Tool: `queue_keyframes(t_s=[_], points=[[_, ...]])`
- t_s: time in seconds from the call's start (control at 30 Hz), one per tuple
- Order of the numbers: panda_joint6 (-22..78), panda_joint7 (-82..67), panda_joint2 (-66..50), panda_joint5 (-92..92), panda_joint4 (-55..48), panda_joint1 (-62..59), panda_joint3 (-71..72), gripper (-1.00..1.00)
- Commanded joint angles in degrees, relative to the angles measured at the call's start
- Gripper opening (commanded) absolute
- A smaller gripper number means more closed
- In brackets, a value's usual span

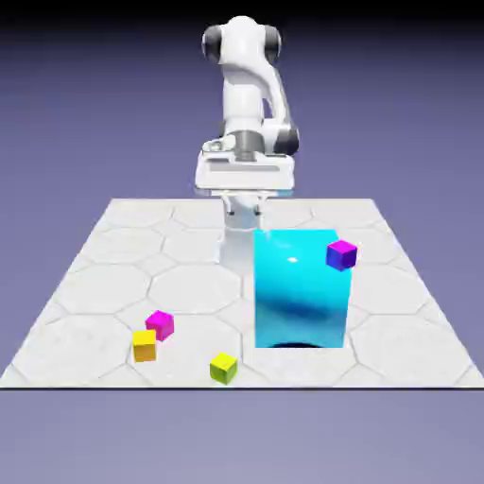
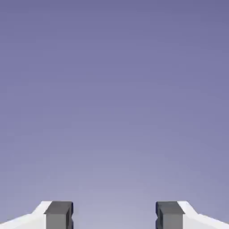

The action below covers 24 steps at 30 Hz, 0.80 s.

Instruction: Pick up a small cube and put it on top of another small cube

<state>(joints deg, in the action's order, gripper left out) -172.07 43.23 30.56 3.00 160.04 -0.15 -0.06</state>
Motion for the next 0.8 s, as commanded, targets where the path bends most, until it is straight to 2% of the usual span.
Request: queue_keyframes(t_s=[0.0,0.77], points=[[1.61,0.64,-1.74,2.50,-0.80,-0.69,-0.05,0.00],[38.54,15.45,-41.73,59.81,-19.18,-16.63,-1.25,0.00]])
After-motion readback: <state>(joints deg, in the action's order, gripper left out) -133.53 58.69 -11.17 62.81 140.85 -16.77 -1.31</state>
